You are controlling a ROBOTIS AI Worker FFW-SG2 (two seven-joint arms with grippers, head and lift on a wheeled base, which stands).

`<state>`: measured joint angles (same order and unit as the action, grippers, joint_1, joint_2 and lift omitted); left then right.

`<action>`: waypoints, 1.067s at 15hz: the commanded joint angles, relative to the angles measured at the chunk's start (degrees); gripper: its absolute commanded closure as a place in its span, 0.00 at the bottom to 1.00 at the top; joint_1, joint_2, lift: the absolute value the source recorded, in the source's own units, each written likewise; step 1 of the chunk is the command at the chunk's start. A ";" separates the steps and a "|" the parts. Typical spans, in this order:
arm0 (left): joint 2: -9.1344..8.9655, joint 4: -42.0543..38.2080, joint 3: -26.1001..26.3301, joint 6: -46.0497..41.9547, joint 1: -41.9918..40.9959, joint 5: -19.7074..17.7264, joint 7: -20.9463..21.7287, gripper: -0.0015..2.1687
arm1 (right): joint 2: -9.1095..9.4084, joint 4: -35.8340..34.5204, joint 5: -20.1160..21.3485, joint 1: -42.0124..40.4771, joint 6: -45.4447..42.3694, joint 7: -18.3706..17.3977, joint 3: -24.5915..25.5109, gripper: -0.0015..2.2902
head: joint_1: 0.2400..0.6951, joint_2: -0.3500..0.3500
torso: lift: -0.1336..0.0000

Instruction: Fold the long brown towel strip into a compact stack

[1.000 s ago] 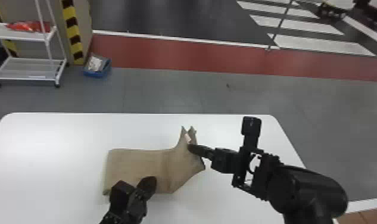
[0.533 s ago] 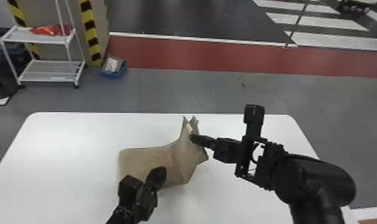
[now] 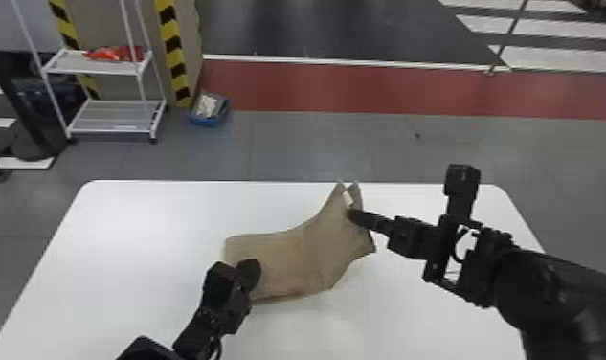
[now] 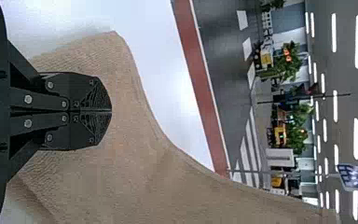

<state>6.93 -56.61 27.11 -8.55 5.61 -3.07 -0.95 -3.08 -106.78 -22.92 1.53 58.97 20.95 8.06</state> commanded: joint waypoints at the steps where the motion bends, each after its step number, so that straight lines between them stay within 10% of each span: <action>1: -0.34 0.19 0.58 0.96 0.19 1.40 -0.11 0.61 | 0.09 0.00 -0.02 0.93 0.05 -0.12 -1.64 0.58 | 1.00 0.38 | 1.00; 16: -1.92 2.56 2.86 0.78 0.81 1.67 -0.28 0.61 | 2.20 13.88 4.64 3.65 -10.67 -4.60 -15.79 0.58 | 1.00 0.49 | 1.00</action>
<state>5.03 -54.06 29.95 -7.74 6.51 -1.40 -1.23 -1.08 -94.12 -18.78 4.86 49.19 16.34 -7.11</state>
